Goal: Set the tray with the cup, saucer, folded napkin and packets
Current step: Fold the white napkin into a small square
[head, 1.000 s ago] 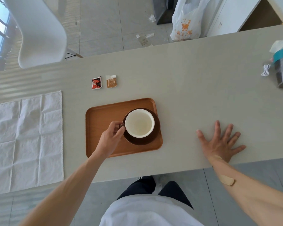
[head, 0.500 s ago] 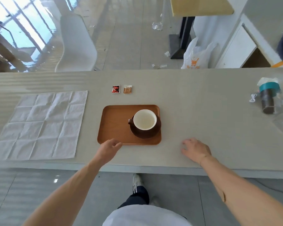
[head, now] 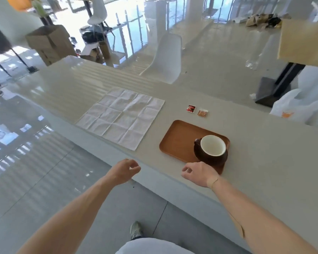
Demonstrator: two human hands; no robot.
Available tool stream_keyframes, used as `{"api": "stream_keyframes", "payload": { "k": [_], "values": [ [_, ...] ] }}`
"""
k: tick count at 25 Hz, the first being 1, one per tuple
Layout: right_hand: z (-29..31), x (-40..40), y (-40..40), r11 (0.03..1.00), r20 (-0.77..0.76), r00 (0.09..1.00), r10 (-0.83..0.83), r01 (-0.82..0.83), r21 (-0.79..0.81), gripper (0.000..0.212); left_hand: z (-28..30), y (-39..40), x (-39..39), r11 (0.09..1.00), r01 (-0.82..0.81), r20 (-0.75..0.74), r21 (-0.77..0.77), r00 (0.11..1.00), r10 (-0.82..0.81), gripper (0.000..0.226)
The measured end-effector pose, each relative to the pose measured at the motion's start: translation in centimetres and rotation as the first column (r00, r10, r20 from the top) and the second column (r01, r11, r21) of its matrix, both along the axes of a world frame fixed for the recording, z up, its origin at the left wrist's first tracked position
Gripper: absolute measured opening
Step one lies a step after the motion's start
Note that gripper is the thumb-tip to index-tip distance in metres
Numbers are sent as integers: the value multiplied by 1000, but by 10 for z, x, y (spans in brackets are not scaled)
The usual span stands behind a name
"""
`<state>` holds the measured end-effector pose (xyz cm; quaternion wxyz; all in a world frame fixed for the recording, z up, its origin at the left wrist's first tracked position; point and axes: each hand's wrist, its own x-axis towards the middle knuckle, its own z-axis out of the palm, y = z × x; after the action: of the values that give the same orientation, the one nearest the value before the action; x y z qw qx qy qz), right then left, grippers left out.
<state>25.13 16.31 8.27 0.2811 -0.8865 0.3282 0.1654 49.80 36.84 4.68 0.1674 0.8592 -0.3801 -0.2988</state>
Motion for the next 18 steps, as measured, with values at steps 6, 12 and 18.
{"api": "stream_keyframes", "payload": {
  "k": [6,12,18],
  "values": [
    [13,97,48,984,50,984,172,-169,-51,35,17,88,54,991,-133,68,29,989,131,26],
    [25,204,116,952,78,949,305,-302,-57,38,28,174,121,981,-196,99,1,976,195,31],
    [13,286,172,936,86,935,344,-334,-112,38,25,237,192,983,-182,123,-1,976,181,33]
  ]
}}
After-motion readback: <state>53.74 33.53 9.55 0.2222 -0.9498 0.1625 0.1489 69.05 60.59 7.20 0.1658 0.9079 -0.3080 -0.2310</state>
